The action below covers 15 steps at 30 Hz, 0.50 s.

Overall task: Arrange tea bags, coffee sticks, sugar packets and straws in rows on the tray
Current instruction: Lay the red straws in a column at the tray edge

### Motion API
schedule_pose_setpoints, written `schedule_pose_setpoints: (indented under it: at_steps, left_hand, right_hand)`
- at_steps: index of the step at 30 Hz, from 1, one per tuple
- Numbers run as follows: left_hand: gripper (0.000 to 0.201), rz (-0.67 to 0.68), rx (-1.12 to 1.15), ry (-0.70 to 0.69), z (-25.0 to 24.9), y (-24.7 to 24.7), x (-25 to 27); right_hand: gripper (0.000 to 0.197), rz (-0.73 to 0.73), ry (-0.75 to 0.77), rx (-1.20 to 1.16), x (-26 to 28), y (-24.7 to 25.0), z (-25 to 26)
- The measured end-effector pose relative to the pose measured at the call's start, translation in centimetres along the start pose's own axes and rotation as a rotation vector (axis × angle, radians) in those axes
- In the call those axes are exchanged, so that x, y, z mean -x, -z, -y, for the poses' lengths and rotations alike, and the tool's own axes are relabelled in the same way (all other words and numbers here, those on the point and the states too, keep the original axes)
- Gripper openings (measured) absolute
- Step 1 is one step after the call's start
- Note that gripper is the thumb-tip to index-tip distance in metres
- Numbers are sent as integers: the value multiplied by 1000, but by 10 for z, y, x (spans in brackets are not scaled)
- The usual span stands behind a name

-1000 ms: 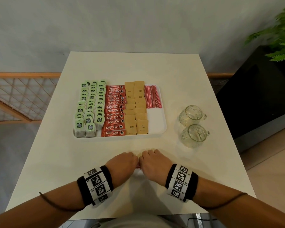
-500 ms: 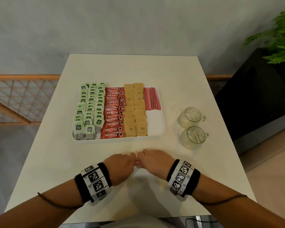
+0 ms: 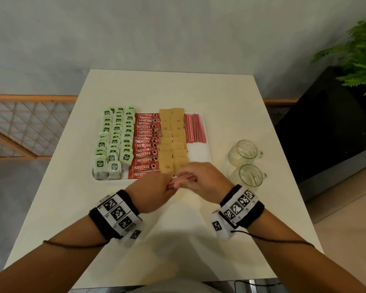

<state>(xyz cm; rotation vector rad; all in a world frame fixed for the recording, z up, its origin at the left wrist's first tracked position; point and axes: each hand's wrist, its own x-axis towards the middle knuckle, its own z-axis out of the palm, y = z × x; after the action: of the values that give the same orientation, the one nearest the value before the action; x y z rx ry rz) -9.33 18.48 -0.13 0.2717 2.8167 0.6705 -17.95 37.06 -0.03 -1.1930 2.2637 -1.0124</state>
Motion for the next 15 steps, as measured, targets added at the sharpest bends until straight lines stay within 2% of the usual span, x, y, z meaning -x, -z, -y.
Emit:
schedule_pose_setpoints:
  at_steps: [4,7,11,15]
  left_hand:
    - [43,-96,59,32,-4,18,-11]
    - [45,-149,95,63,-7,27,-18]
    - [44,-226,133,15,-22,36,-25]
    - [45,-281,175,7,-25,39,-32]
  right_hand:
    - [30,-344,-10,-231,-7,11,-1]
    - [41,-511,-68,-421,-16,15,6]
    - [50,-543,-83,-607,-27,9,22]
    - [43,-570,-58,-500,-28,8,20]
